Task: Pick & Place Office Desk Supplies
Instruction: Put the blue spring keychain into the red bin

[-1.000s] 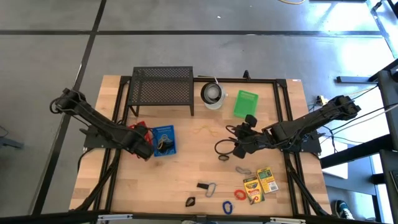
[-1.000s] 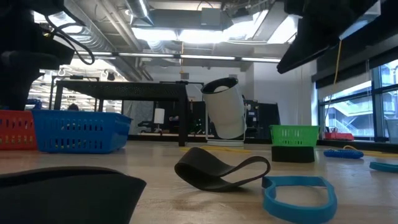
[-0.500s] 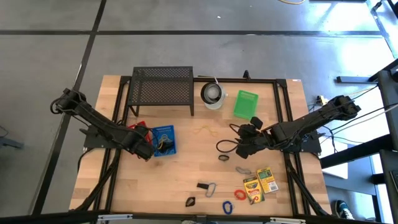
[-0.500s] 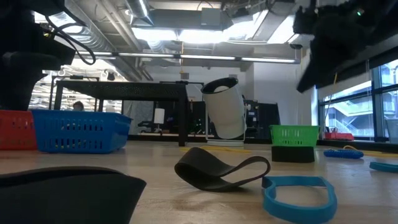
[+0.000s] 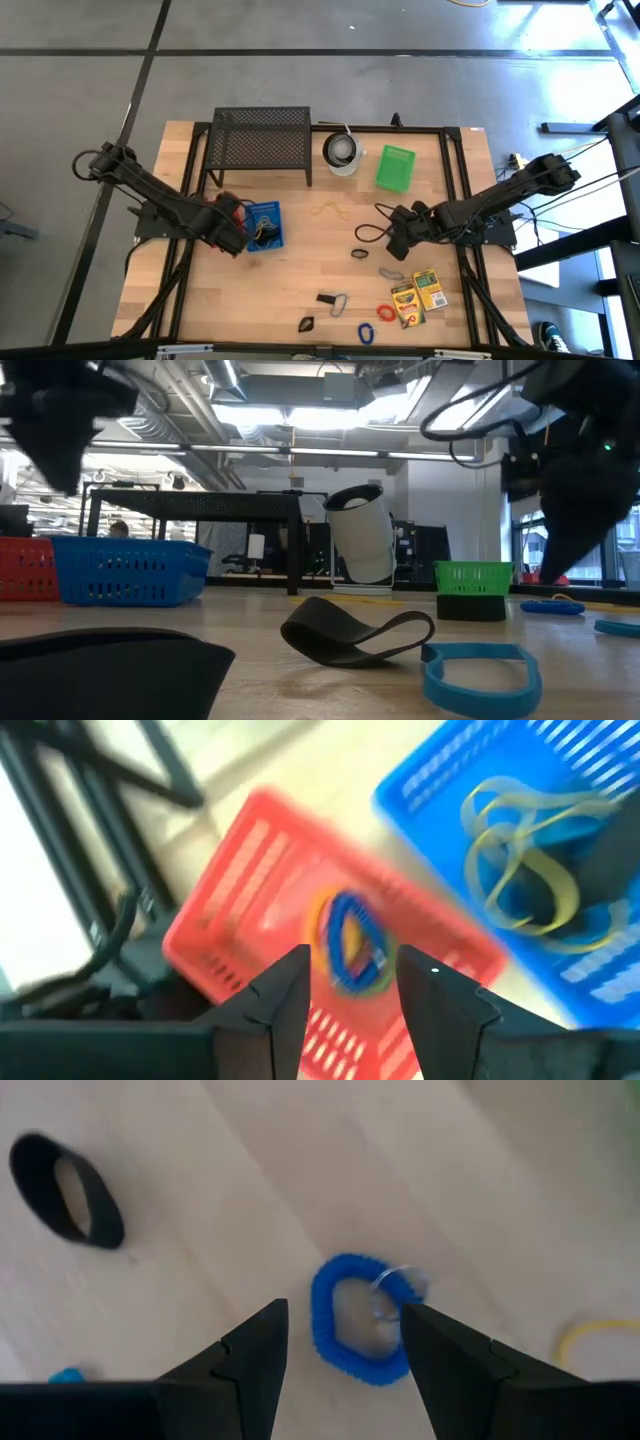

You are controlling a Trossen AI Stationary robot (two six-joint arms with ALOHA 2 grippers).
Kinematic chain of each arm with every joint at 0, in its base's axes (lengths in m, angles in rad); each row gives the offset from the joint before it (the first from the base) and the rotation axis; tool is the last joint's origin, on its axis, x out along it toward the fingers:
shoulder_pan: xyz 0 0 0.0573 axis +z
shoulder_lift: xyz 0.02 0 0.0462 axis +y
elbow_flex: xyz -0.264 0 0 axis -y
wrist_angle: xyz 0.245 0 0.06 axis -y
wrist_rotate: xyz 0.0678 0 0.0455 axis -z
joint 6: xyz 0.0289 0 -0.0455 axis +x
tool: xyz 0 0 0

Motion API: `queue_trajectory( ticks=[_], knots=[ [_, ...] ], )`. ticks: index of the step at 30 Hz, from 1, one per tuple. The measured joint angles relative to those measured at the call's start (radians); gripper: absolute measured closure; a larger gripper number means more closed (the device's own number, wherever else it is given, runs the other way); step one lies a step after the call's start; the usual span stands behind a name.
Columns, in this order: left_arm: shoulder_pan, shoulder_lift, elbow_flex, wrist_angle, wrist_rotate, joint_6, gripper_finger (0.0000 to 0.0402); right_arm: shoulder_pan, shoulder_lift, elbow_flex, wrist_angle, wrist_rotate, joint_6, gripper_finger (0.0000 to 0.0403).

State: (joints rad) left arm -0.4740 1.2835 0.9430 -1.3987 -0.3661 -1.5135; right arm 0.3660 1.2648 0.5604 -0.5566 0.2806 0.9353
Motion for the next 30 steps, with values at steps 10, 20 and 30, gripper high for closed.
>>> queue_trajectory(
  ticks=[10, 20, 30],
  knots=[
    [0.000, 0.000, 0.103, 0.014, -0.189, 0.053, 0.0268, 0.000, 0.000, -0.080, 0.120, -0.027, -0.056, 0.0207],
    [0.000, -0.001, 0.105, 0.074, -0.256, 0.106, 0.0274, 0.000, 0.079, -0.103, 0.182, 0.016, -0.124, 0.0230],
    [0.000, -0.001, 0.105, 0.099, -0.299, 0.132, 0.0284, 0.001, 0.107, -0.101, 0.214, 0.029, -0.186, 0.0376]
  ],
)
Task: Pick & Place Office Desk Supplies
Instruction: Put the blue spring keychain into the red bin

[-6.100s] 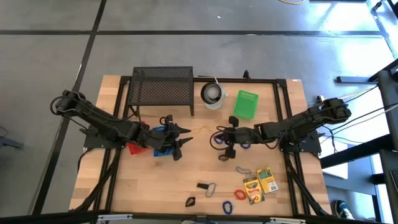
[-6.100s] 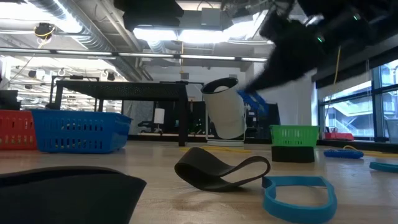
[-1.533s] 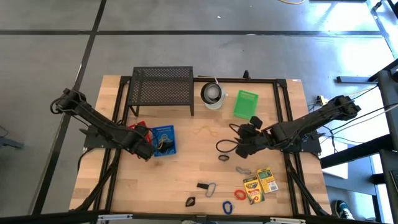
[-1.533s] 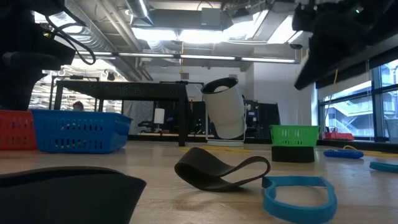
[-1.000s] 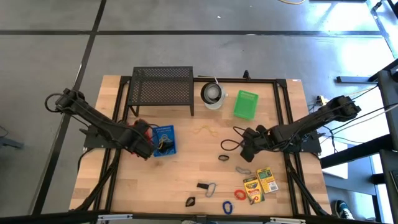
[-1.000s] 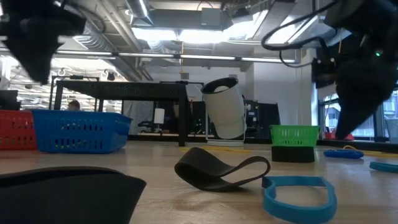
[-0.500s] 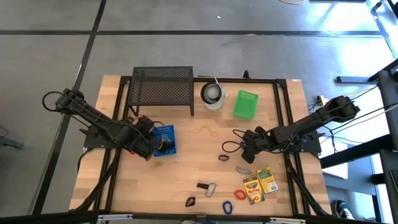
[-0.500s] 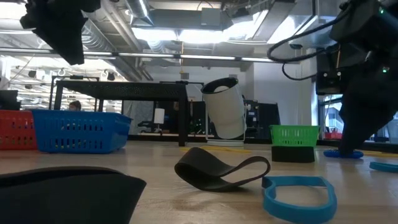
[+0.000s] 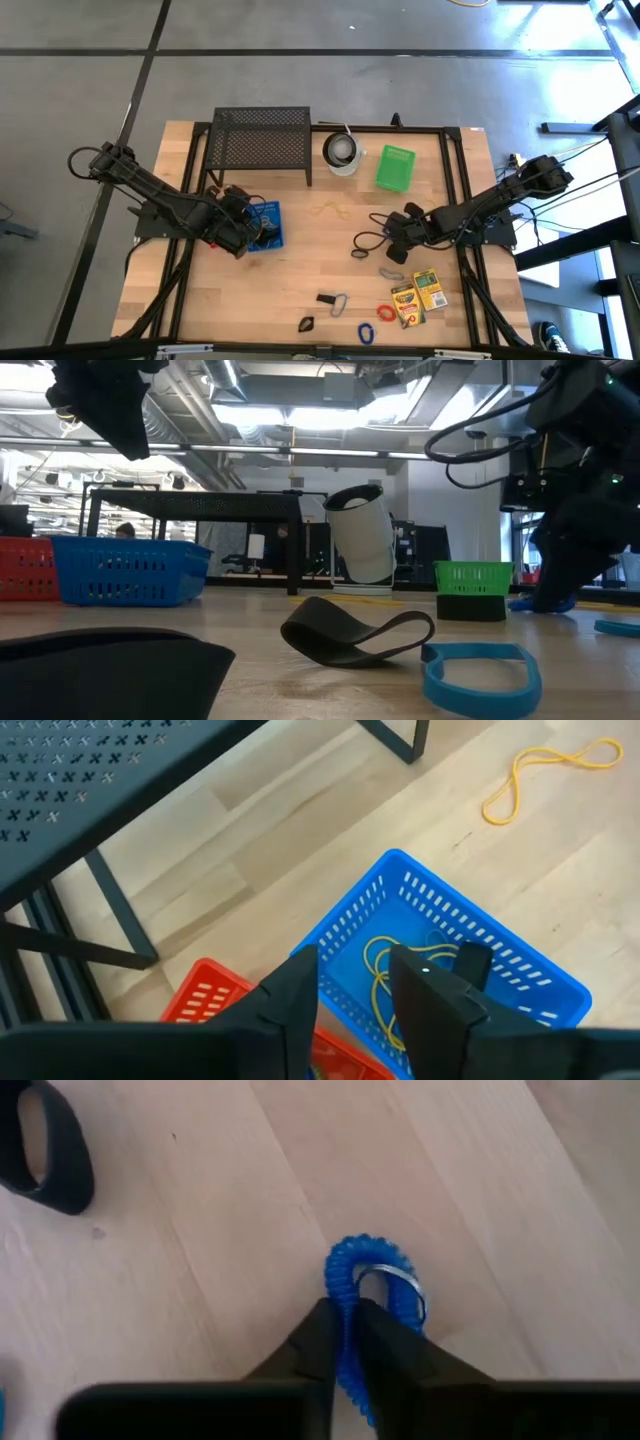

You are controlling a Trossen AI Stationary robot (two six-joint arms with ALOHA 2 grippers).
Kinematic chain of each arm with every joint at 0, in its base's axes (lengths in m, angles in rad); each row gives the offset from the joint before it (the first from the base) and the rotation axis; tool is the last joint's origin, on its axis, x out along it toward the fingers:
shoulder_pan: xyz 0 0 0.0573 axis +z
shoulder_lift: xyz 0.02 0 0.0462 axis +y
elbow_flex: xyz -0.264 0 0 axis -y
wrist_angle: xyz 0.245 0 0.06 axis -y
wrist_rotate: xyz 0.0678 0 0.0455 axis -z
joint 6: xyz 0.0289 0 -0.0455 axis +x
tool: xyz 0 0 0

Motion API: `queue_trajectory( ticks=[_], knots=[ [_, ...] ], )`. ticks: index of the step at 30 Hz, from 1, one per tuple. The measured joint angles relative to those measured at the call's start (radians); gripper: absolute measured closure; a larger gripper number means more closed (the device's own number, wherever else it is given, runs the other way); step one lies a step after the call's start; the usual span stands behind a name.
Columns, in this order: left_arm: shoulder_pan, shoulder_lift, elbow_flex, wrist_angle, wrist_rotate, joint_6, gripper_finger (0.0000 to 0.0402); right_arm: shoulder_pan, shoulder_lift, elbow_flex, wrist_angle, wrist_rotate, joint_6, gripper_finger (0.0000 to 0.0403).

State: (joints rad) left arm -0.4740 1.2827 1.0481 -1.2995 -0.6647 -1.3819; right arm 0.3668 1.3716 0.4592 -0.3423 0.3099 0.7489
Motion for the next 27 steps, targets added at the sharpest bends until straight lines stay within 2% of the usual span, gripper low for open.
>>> queue_trajectory(
  ticks=[2, 9, 13, 19, 27],
  knots=[
    [0.000, 0.000, 0.000, 0.000, -0.006, 0.000, 0.0286, 0.000, 0.001, -0.001, 0.010, 0.000, -0.021, 0.0390],
    [0.000, 0.000, 0.000, 0.011, -0.084, 0.000, 0.0296, 0.000, 0.009, 0.045, -0.009, -0.007, -0.095, 0.0382],
    [0.000, 0.000, 0.000, 0.095, -0.144, 0.061, 0.0300, 0.000, 0.008, 0.112, 0.013, 0.032, -0.175, 0.0392],
    [0.000, 0.000, 0.000, 0.344, -0.216, 0.376, 0.0300, 0.000, 0.006, 0.226, 0.011, 0.144, -0.295, 0.0390],
    [0.000, 0.015, 0.000, 0.769, -0.242, 0.880, 0.0281, 0.000, 0.006, 0.380, 0.064, 0.176, -0.450, 0.0390]
  ],
)
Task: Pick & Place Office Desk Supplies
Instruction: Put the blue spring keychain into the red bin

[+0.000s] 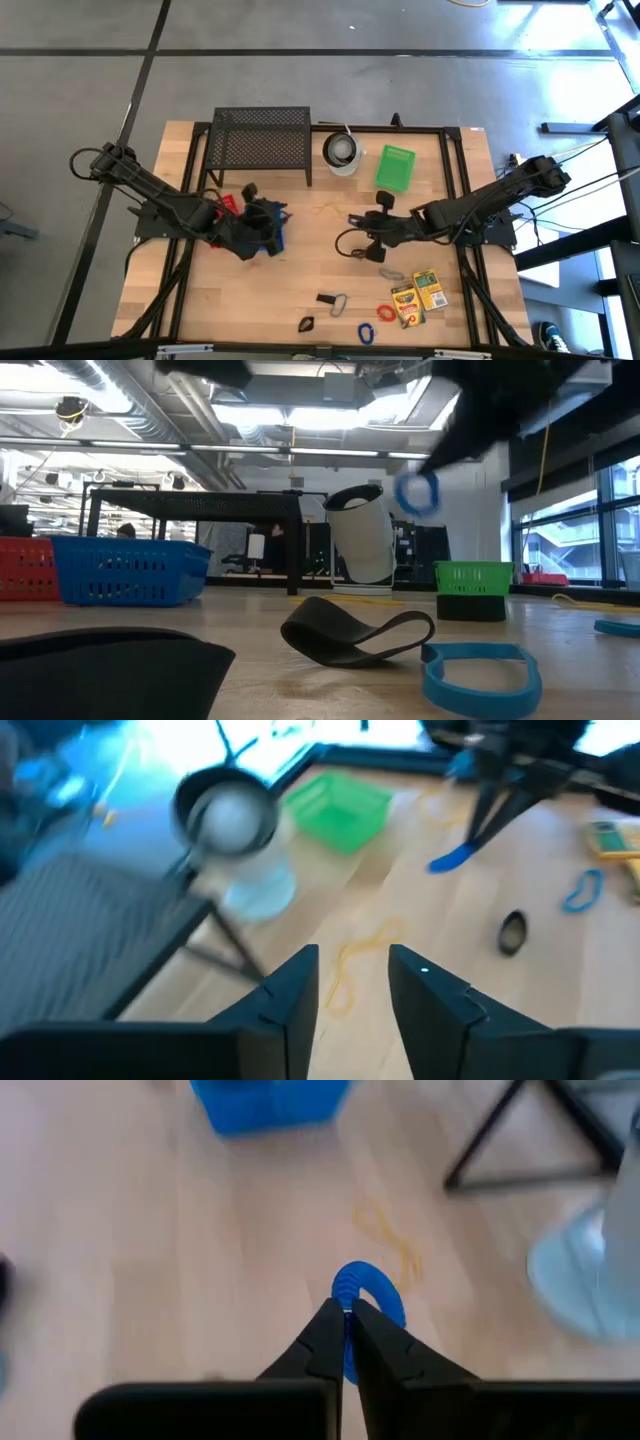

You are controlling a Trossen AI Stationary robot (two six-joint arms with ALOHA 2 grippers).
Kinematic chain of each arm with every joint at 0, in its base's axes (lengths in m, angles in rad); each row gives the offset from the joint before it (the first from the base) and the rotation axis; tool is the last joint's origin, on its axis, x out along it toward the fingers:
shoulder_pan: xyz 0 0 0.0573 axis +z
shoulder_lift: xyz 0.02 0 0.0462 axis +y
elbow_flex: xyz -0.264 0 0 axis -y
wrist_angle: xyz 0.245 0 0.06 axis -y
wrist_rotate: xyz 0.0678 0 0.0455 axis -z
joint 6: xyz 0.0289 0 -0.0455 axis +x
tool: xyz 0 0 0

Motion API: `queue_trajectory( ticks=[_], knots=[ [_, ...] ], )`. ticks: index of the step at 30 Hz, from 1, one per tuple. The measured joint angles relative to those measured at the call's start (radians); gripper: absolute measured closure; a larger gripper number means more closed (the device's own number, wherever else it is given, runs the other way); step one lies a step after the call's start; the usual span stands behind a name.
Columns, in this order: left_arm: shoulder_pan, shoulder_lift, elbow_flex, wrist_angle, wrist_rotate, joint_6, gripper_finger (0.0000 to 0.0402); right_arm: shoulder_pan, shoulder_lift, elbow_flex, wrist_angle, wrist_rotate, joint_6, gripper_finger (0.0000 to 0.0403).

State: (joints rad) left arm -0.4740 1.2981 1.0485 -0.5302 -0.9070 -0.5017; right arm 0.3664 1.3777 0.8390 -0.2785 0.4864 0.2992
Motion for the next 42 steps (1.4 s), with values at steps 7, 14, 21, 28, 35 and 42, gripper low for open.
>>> queue_trajectory(
  ticks=[7, 14, 21, 28, 35, 42],
  knots=[
    [0.000, 0.094, 0.000, 0.270, 0.070, 0.327, 0.0235, 0.000, -0.002, 0.065, 0.128, -0.028, -0.054, 0.0390],
    [0.001, 0.203, 0.000, 0.489, 0.072, 0.616, 0.0205, 0.000, -0.002, 0.066, 0.328, -0.215, -0.100, 0.0390],
    [0.001, 0.270, 0.000, 0.714, 0.168, 0.792, 0.0211, 0.000, -0.002, 0.066, 0.406, -0.271, -0.127, 0.0390],
    [0.040, 0.277, 0.000, 0.767, 0.232, 0.716, 0.0229, 0.000, -0.002, 0.066, 0.411, -0.290, -0.143, 0.0389],
    [0.072, 0.277, 0.000, 0.758, 0.324, 0.649, 0.0279, 0.004, -0.003, 0.067, 0.421, -0.297, -0.162, 0.0389],
    [0.069, 0.277, 0.000, 0.757, 0.327, 0.611, 0.0374, 0.004, -0.003, 0.067, 0.421, -0.297, -0.175, 0.0389]
  ],
)
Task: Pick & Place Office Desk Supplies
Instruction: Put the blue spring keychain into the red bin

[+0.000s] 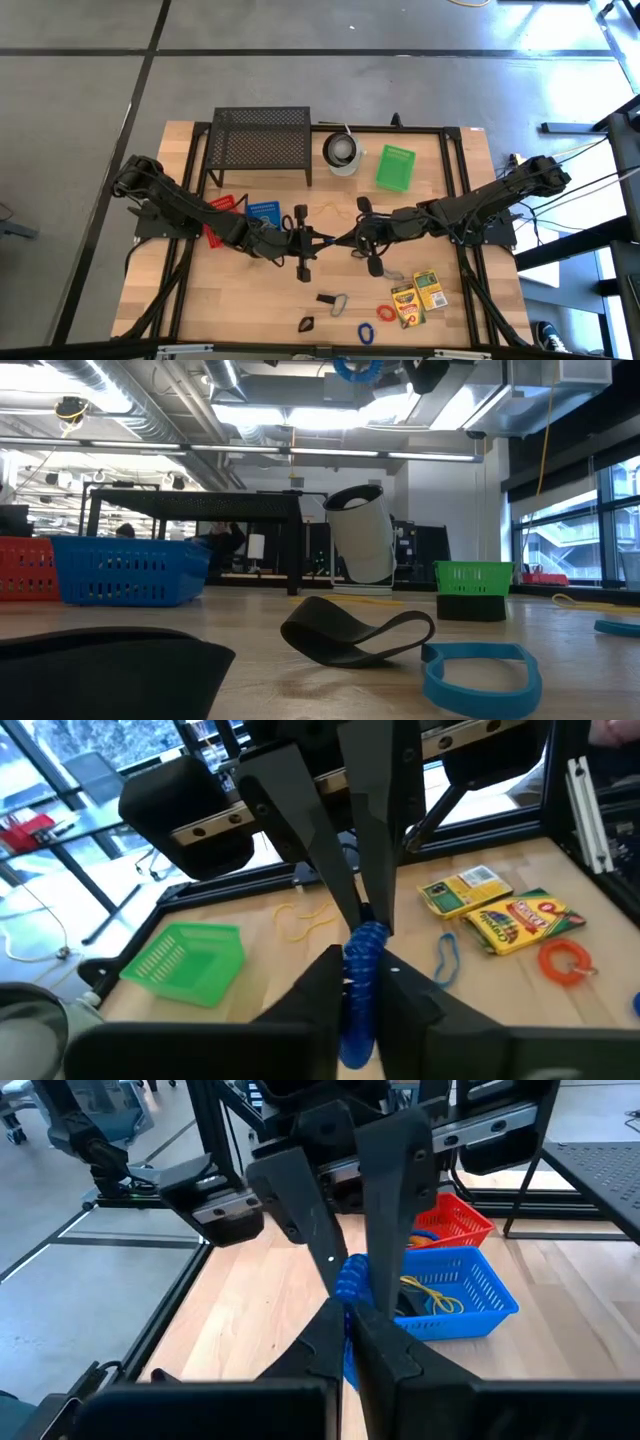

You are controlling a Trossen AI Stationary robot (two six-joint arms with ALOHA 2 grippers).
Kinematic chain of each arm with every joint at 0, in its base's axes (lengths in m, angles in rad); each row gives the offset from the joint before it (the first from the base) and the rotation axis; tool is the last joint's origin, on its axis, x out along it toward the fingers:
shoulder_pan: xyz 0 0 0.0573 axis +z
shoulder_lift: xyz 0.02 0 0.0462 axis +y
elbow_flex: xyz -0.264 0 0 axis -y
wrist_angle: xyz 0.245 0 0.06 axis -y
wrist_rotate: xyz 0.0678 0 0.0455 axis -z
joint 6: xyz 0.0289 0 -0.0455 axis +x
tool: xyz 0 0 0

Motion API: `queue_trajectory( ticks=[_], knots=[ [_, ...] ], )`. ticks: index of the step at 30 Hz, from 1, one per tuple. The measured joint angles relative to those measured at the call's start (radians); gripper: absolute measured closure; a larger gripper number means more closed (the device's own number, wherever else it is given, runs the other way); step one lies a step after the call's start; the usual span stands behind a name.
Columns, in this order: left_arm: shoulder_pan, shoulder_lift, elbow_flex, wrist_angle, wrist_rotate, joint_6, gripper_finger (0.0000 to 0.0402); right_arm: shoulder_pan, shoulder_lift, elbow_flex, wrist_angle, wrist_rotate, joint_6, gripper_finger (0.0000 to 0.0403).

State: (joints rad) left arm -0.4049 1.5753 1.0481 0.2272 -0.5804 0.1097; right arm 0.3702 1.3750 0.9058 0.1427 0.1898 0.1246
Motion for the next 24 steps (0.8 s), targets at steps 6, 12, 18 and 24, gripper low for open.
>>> queue_trajectory(
  ticks=[6, 12, 18, 24],
  knots=[
    [0.000, 0.000, 0.000, 0.000, 0.000, -0.021, 0.0384, 0.000, 0.000, 0.000, 0.000, 0.000, 0.006, 0.0389],
    [0.001, 0.000, 0.000, 0.000, -0.003, -0.046, 0.0387, -0.005, 0.000, 0.000, -0.001, 0.000, 0.059, 0.0350],
    [0.001, -0.007, 0.000, -0.014, -0.018, -0.113, 0.0385, -0.005, -0.014, 0.000, -0.027, 0.001, 0.075, 0.0260],
    [0.002, -0.076, 0.000, -0.231, -0.078, -0.256, 0.0385, -0.005, -0.102, 0.001, -0.143, 0.004, 0.082, 0.0191]
  ],
)
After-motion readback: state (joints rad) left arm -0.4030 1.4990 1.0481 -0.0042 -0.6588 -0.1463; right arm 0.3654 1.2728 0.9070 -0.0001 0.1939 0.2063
